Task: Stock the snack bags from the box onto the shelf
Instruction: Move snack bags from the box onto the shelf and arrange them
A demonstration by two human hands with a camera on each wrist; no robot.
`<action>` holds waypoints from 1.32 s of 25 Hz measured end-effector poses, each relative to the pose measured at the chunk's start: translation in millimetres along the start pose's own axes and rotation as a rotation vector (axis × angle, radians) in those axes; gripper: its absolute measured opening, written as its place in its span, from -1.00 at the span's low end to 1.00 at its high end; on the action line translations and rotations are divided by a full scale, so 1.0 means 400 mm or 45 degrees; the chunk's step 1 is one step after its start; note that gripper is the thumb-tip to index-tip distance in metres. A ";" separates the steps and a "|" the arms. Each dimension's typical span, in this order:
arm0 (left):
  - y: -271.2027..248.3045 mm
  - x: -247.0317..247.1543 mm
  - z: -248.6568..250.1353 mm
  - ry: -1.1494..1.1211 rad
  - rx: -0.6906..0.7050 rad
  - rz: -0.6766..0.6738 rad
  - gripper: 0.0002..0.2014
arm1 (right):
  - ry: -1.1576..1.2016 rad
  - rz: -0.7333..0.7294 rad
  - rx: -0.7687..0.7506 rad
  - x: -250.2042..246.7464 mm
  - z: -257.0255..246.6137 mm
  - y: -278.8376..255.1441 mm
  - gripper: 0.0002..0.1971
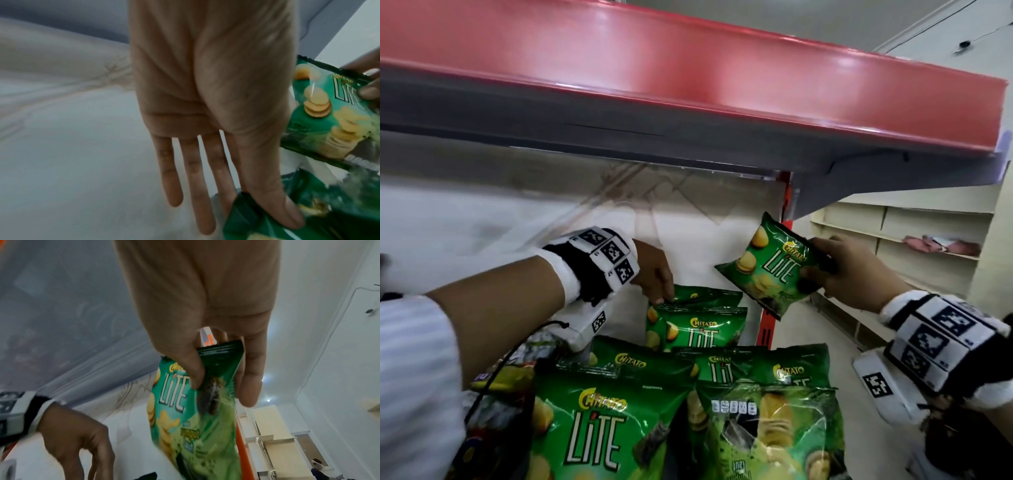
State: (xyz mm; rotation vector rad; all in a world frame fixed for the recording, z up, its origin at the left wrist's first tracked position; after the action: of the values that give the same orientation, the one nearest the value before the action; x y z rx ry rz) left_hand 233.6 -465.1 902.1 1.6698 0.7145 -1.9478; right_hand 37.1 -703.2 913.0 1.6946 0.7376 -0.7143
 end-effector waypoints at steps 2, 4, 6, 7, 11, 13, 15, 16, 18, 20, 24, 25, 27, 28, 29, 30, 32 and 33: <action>0.016 0.014 -0.007 -0.051 0.026 -0.039 -0.67 | 0.025 -0.059 0.027 -0.005 0.006 0.005 -0.64; 0.019 0.015 -0.015 -0.069 0.044 0.000 -0.67 | 0.008 -0.103 0.031 -0.004 0.011 0.014 -0.67; 0.012 0.005 -0.030 -0.066 0.045 0.095 -0.67 | -0.001 -0.134 0.043 0.002 0.013 0.024 -0.71; 0.007 -0.002 -0.043 -0.056 0.031 0.129 -0.68 | -0.002 -0.151 0.047 0.007 0.015 0.028 -0.71; -0.017 -0.021 -0.094 0.084 -0.140 0.160 -0.70 | -0.040 -0.218 0.060 0.026 0.012 0.041 -0.73; -0.024 -0.016 -0.115 0.186 -0.219 0.184 -0.69 | -0.051 -0.253 0.068 0.037 0.009 0.045 -0.74; -0.030 -0.002 -0.137 0.163 -0.250 0.170 -0.69 | -0.015 -0.284 0.100 0.046 0.008 0.049 -0.76; -0.037 0.003 -0.146 0.129 -0.250 0.148 -0.68 | 0.048 -0.296 0.134 0.049 0.009 0.049 -0.77; -0.051 0.007 -0.158 0.060 -0.254 0.098 -0.64 | 0.184 -0.293 0.205 0.052 0.012 0.050 -0.76; -0.059 -0.005 -0.153 0.013 -0.254 0.161 -0.65 | 0.238 -0.261 0.219 0.055 0.019 0.052 -0.77; -0.061 -0.015 -0.061 -0.107 -0.134 0.405 -0.59 | 0.307 -0.240 0.227 0.057 0.029 0.053 -0.79; -0.061 -0.003 -0.028 -0.144 -0.114 0.305 -0.54 | 0.317 -0.236 0.227 0.057 0.033 0.053 -0.80; -0.056 0.027 0.024 -0.125 -0.097 0.099 -0.49 | 0.295 -0.217 0.210 0.056 0.039 0.053 -0.79; -0.050 0.040 0.038 -0.106 -0.083 0.054 -0.51 | 0.271 -0.205 0.198 0.054 0.040 0.053 -0.79; -0.044 0.048 0.047 -0.115 -0.069 0.050 -0.57 | 0.242 -0.195 0.182 0.052 0.041 0.051 -0.79; -0.043 0.051 0.049 -0.168 -0.062 0.063 -0.66 | 0.212 -0.187 0.165 0.049 0.042 0.051 -0.79; -0.049 0.042 0.039 -0.349 -0.090 0.089 -0.77 | 0.139 -0.170 0.143 0.044 0.045 0.052 -0.78; -0.058 0.033 0.029 -0.415 -0.104 0.109 -0.79 | 0.108 -0.166 0.135 0.042 0.044 0.054 -0.77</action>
State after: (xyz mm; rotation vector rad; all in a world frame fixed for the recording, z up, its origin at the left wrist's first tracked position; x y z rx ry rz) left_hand 207.9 -455.6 892.3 1.2715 0.5788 -2.0341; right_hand 62.8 -722.9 909.0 1.7938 0.8898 -0.7876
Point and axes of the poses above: each hand's wrist, its own y-axis towards the middle knuckle, its own x-axis out of the palm, z = x × y, the point moved 1 cm from there along y, towards the middle knuckle, and after that the axes turned 7 degrees about z, right-handed, at the moved point
